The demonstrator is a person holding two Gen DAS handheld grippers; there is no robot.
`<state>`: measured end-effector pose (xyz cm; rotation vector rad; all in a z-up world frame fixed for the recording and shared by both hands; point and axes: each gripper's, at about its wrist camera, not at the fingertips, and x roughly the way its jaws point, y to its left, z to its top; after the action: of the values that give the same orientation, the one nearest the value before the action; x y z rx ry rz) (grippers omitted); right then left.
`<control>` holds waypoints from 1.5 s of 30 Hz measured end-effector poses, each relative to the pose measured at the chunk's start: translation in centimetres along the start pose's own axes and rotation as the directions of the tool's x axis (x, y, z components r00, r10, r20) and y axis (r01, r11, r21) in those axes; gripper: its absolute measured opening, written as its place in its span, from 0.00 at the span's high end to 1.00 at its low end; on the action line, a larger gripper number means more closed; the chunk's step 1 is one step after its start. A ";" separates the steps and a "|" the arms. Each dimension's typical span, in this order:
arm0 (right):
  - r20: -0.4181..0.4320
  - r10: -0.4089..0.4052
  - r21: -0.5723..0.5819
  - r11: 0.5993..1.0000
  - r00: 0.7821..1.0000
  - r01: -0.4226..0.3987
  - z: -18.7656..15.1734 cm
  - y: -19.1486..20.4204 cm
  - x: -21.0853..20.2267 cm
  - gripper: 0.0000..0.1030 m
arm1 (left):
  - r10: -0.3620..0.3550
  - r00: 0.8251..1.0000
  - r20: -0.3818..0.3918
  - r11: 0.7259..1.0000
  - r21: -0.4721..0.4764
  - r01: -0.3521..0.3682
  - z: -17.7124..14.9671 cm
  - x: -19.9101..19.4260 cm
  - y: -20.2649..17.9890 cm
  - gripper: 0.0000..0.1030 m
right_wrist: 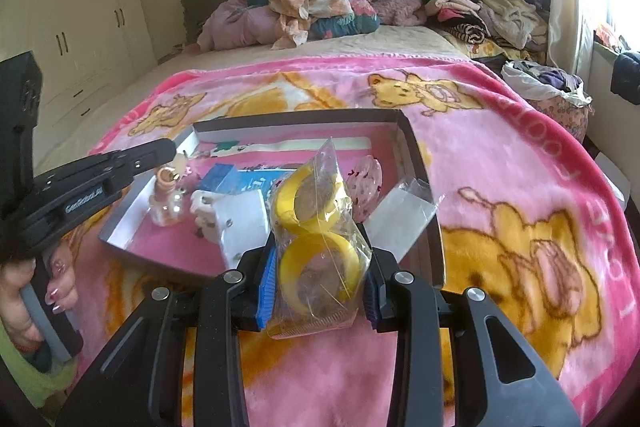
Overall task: Organize jewelry
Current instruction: 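Carry the yellow ring bag over the box with the right tool while the left tool carries the coil, then release the yellow ring bag into the box with the right tool while the left tool releases the coil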
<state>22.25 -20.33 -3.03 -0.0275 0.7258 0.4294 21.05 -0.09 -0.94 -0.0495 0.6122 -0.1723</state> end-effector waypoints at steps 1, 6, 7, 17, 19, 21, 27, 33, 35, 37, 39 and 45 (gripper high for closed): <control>-0.004 0.001 0.001 1.000 1.000 -0.001 0.1 0.0 0.4 0.68 | 0.001 1.000 -0.004 1.000 -0.002 -0.001 0.0 0.2 0.1 1.00; -0.017 0.002 0.000 1.000 1.000 -0.002 0.6 0.2 1.6 0.68 | 0.006 1.000 -0.018 1.000 -0.014 -0.007 -0.4 1.0 0.8 1.00; -0.020 0.004 -0.005 1.000 1.000 -0.004 0.7 0.4 1.9 0.68 | 0.007 1.000 -0.020 1.000 -0.017 -0.008 -0.4 1.1 0.9 1.00; -0.043 0.057 -0.023 0.998 0.997 -0.058 1.3 1.7 3.6 0.67 | 0.027 0.999 -0.044 0.999 -0.041 -0.028 -1.1 2.2 2.1 0.99; -0.053 0.059 -0.034 0.998 0.997 -0.061 1.2 2.1 4.1 0.66 | 0.024 0.999 -0.046 0.999 -0.044 -0.027 -1.3 2.2 2.2 0.99; -0.060 0.065 -0.041 0.997 0.996 -0.068 1.0 2.4 4.3 0.65 | 0.026 0.999 -0.047 0.999 -0.044 -0.028 -1.3 2.2 2.3 0.99; -0.058 0.079 -0.048 0.995 0.995 -0.082 0.6 2.9 4.2 0.64 | 0.022 0.998 -0.051 0.998 -0.049 -0.025 -1.5 2.3 2.5 0.99; -0.052 0.107 -0.059 0.992 0.993 -0.110 0.2 3.3 4.0 0.64 | 0.021 0.998 -0.052 0.998 -0.057 -0.024 -1.5 2.3 2.6 0.99; -0.051 0.110 -0.069 0.991 0.993 -0.113 0.2 3.5 4.0 0.64 | 0.021 0.998 -0.051 0.998 -0.060 -0.024 -1.5 2.4 2.7 0.99; -0.052 0.111 -0.070 0.991 0.992 -0.115 0.1 3.6 4.1 0.63 | 0.020 0.998 -0.052 0.998 -0.063 -0.024 -1.5 2.4 2.7 0.99; -0.051 0.111 -0.071 0.991 0.993 -0.115 0.1 3.7 4.1 0.62 | 0.015 0.998 -0.053 0.997 -0.069 -0.019 -1.5 2.4 2.8 0.98; -0.039 0.106 -0.069 0.992 0.994 -0.108 0.0 3.7 3.8 0.55 | -0.001 0.998 -0.063 0.998 -0.069 -0.003 -1.7 2.4 2.7 0.98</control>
<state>23.36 -15.55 -5.10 -0.0635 0.7490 0.5583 22.42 2.14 -3.96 -0.1108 0.6812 -0.1523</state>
